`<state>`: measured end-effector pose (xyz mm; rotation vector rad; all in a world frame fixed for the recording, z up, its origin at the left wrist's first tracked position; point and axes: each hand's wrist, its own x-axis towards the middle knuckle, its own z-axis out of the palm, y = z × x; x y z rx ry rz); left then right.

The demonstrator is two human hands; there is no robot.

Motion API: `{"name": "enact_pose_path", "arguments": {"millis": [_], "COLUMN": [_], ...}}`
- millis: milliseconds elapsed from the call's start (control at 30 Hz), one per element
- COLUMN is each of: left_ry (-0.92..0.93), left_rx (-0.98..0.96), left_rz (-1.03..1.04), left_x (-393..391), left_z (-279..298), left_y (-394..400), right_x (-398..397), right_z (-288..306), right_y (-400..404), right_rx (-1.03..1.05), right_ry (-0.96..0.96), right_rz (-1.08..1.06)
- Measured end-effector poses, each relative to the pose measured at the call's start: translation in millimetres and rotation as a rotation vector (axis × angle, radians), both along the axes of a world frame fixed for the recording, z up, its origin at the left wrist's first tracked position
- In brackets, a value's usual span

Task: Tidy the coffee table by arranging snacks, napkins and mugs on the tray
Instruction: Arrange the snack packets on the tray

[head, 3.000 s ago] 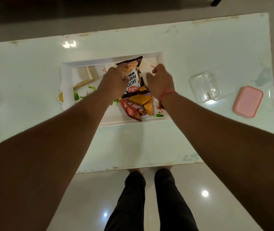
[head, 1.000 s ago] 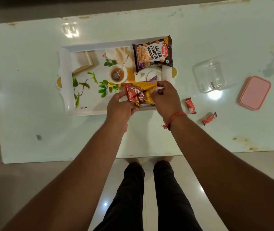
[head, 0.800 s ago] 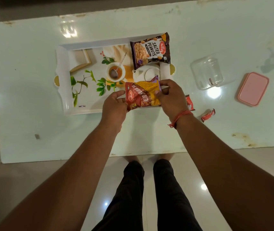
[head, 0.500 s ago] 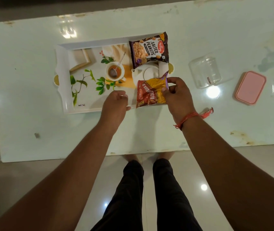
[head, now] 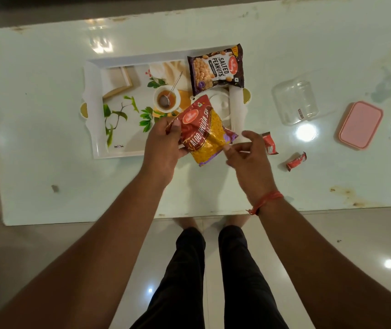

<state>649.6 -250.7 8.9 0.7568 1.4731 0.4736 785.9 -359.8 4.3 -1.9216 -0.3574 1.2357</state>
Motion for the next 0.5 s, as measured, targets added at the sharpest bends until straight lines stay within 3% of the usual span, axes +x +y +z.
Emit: {"name": "enact_pose_path", "arguments": {"millis": [100, 200, 267, 367, 433, 500], "left_ry": [0.169, 0.285, 0.277, 0.263, 0.231, 0.315], "left_rx": [0.265, 0.492, 0.579, 0.584, 0.491, 0.399], "left_rz": [-0.339, -0.719, -0.862, -0.822, -0.624, -0.46], "left_x": [-6.0, -3.6, 3.5, 12.1, 15.0, 12.9], "left_z": [3.9, 11.9, 16.3, 15.0, 8.9, -2.9], "left_y": [8.7, 15.8, 18.6, 20.5, 20.9, 21.3], "right_x": [16.1, 27.0, 29.0, 28.7, 28.9, 30.5], "right_z": [8.7, 14.4, 17.1, 18.4, 16.0, 11.6], "right_y": [5.2, 20.6, 34.2, 48.1, 50.7, 50.7], "right_rx": [0.107, 0.286, 0.265, 0.165, 0.139, 0.119], "right_ry": [-0.311, -0.559, -0.61, -0.568, -0.515, -0.471], "right_rz": [0.082, 0.435, 0.664, 0.654, 0.522, 0.398]}}
